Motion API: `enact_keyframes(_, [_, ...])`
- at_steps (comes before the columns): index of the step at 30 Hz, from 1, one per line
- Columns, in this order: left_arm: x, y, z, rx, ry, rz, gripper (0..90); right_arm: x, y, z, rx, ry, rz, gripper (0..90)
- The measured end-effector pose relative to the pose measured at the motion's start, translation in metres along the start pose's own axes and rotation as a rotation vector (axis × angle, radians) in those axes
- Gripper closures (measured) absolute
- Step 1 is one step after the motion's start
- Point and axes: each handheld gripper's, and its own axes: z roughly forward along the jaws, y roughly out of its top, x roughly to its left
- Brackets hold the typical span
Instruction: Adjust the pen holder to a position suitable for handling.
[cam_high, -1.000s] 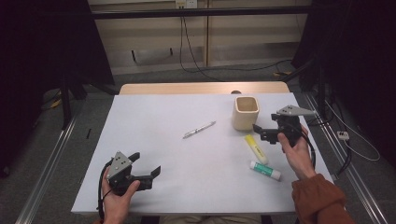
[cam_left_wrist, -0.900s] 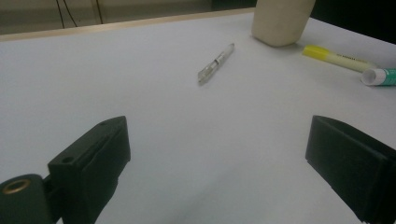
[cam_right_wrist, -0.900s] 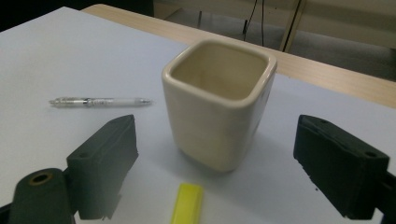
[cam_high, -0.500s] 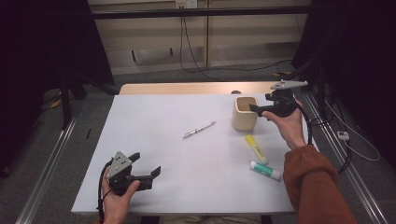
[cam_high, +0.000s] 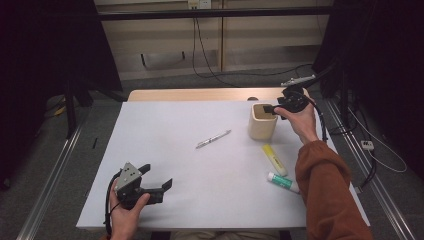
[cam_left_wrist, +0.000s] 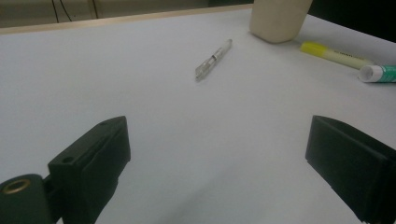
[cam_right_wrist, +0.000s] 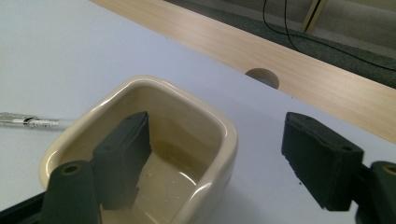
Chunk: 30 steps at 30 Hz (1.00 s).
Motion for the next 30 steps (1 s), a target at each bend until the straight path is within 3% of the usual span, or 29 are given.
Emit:
enact_keyframes(10, [0.001,0.000,-0.001,0.000,-0.005,-0.002,6.5,-0.003,0.000,0.016,0.043,0.019,-0.030,36.8])
enact_keyframes(15, [0.001,0.000,-0.001,0.001,0.001,-0.007,6.5,-0.004,0.001,0.020,0.042,0.025,-0.034,52.1])
enact_keyframes(20, [0.002,0.000,-0.001,0.003,-0.006,-0.006,6.5,-0.003,0.005,0.019,0.060,0.046,-0.059,61.1])
enact_keyframes(30, [0.002,0.000,-0.002,0.001,-0.002,-0.009,6.5,-0.005,0.001,0.019,0.069,0.048,-0.062,69.4])
